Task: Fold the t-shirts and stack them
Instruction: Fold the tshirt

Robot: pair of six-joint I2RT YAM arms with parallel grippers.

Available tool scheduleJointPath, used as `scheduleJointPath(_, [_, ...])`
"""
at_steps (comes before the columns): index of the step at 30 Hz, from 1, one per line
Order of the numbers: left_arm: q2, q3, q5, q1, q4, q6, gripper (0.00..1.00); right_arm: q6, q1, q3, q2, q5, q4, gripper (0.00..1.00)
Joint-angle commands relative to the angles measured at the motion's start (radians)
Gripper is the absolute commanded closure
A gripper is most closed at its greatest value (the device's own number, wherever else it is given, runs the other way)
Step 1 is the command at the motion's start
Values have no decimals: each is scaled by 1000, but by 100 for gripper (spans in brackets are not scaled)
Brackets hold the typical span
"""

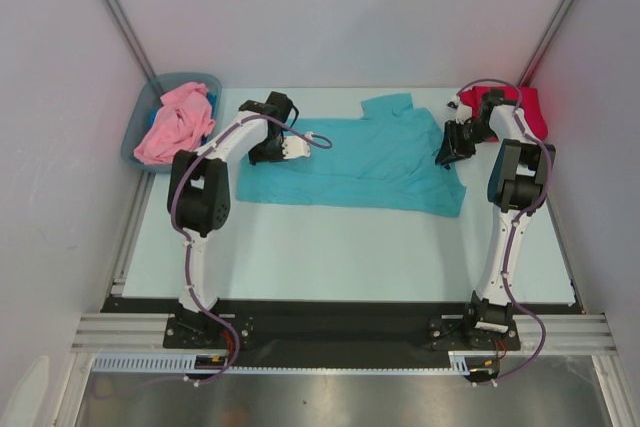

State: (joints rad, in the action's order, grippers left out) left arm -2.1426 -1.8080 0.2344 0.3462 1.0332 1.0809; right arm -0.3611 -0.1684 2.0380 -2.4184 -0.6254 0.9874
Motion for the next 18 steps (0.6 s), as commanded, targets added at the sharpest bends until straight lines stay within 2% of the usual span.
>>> scheduleJointPath(1, [44, -28, 16, 8, -1, -12, 100, 4, -3, 7, -18, -2, -10, 68])
scheduleJointPath(9, [44, -28, 13, 8, -4, -15, 100, 1, 0, 7, -15, -7, -10, 79])
scheduleJointPath(12, [46, -27, 13, 8, -2, -16, 100, -1, 3, 7, -13, -7, -10, 87])
scheduleJointPath(13, [47, -25, 13, 8, -2, -16, 100, -2, 3, 7, -13, -7, -12, 95])
scheduleJointPath(14, [47, -24, 13, 8, -2, -15, 100, -1, 4, 7, -15, -8, -9, 99])
scheduleJointPath(18, [49, -17, 11, 8, -4, -15, 100, -2, 9, 7, 4, -5, -9, 100])
